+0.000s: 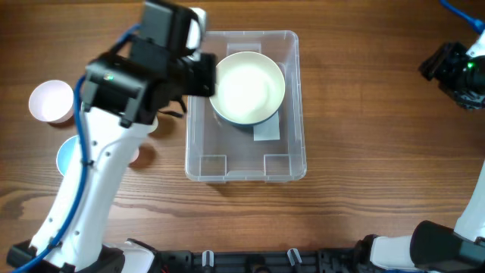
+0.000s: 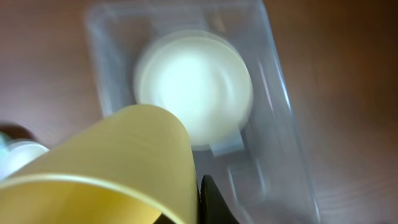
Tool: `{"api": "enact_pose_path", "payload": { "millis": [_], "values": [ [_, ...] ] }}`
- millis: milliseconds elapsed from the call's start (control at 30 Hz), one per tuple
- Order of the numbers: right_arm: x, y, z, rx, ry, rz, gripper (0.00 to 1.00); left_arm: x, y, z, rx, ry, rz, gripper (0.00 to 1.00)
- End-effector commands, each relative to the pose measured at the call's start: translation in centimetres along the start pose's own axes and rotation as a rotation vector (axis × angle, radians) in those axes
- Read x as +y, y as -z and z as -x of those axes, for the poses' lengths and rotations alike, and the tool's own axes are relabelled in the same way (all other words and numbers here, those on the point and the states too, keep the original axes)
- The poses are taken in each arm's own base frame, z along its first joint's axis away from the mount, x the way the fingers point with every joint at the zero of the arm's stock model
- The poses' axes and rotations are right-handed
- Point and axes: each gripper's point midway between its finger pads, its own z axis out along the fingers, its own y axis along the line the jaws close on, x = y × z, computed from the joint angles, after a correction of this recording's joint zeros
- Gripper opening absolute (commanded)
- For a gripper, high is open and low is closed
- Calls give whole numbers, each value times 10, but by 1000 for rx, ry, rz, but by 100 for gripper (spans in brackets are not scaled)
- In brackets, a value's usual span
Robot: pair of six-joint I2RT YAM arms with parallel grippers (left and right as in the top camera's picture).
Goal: Pack container
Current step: 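Grasp the yellow cup with the left gripper, then place the yellow cup in the container's near right corner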
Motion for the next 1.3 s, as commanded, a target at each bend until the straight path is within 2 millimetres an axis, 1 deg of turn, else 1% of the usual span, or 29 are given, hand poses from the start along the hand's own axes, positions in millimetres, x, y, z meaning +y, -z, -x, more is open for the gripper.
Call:
{"api": "enact_pose_path", "payload": {
  "millis": [0, 67, 100, 133, 167, 200, 233, 300, 467, 633, 700, 733, 767, 833, 933, 967, 1000, 1067, 1100, 1133, 1200, 1233, 1267],
  "values": [
    [-5, -5, 0, 12, -22, -21, 62, -67, -43, -54, 240, -161, -131, 4],
    [-5, -5, -1, 13, -22, -22, 62, -93, -62, -75, 311, -229, -148, 4],
    [-5, -5, -1, 15, -22, -23, 63, -106, -74, -89, 359, -265, -151, 4],
    [-5, -5, -2, 18, -22, -23, 62, -115, -85, -100, 396, -292, -150, 4],
    [-5, -5, -2, 19, -22, -24, 62, -123, -94, -110, 430, -315, -147, 4],
    [-6, -5, -3, 21, -23, -25, 62, -130, -108, -125, 478, -357, -142, 4],
    [-6, -5, -3, 20, -23, -24, 62, -133, -119, -134, 508, -377, -131, 4],
    [-6, -5, -3, 21, -22, -25, 62, -131, -144, -149, 577, -382, -101, 4],
    [-6, -5, -3, 21, -22, -25, 62, -125, -181, -170, 662, -379, -60, 4],
    [-6, -5, -3, 22, -22, -25, 62, -121, -205, -186, 715, -380, -34, 4],
    [-6, -5, -3, 21, -22, -25, 62, -120, -207, -188, 722, -380, -31, 4],
    [-6, -5, -3, 22, -22, -25, 62, -120, -207, -188, 722, -380, -31, 13],
    [-6, -5, -3, 22, -22, -25, 62, -120, -207, -188, 722, -380, -30, 30],
    [-6, -5, -3, 23, -22, -25, 62, -120, -207, -188, 723, -381, -30, 34],
    [-6, -5, -3, 24, -22, -26, 62, -118, -205, -189, 730, -381, -22, 34],
    [-6, -5, -3, 24, -22, -26, 62, -115, -203, -185, 712, -389, -5, 33],
    [-6, -5, -3, 24, -23, -26, 62, -110, -198, -173, 662, -409, 36, 31],
    [-6, -5, -3, 24, -22, -26, 63, -101, -185, -150, 567, -437, 101, 31],
    [-6, -5, -3, 24, -23, -26, 62, -99, -169, -129, 488, -446, 129, 32],
    [-6, -5, -3, 24, -22, -26, 62, -95, -149, -108, 409, -442, 147, 32],
    [-6, -5, -3, 24, -22, -26, 62, -78, -107, -71, 272, -410, 188, 34],
    [-6, -5, -3, 24, -22, -26, 62, -62, -77, -51, 190, -373, 211, 35],
    [-6, -5, -3, 23, -22, -26, 63, -40, -46, -36, 127, -322, 234, 36]
  ]
}}
